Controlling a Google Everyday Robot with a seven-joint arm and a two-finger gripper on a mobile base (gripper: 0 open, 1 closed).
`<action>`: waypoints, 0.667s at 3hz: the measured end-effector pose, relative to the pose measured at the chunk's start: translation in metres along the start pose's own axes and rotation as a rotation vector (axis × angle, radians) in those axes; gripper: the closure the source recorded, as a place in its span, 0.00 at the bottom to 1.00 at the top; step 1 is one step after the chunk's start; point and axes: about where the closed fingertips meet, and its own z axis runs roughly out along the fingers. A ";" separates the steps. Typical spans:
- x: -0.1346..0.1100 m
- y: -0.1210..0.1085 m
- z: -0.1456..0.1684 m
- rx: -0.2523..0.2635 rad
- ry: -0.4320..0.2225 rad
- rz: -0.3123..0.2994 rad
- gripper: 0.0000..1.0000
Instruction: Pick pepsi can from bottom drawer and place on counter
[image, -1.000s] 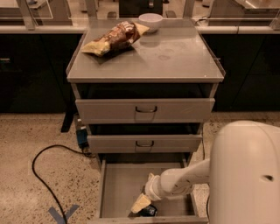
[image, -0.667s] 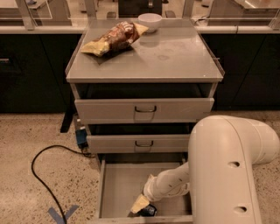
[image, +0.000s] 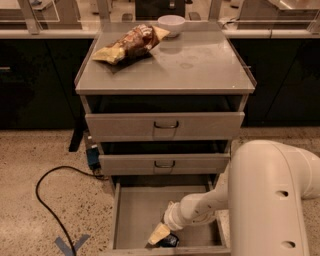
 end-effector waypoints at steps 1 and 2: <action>-0.010 0.004 0.004 -0.059 -0.070 0.051 0.00; -0.009 0.002 0.004 -0.078 -0.117 0.122 0.00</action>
Offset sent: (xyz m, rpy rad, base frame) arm 0.0080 0.0036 0.0017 0.2357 0.0871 -0.1462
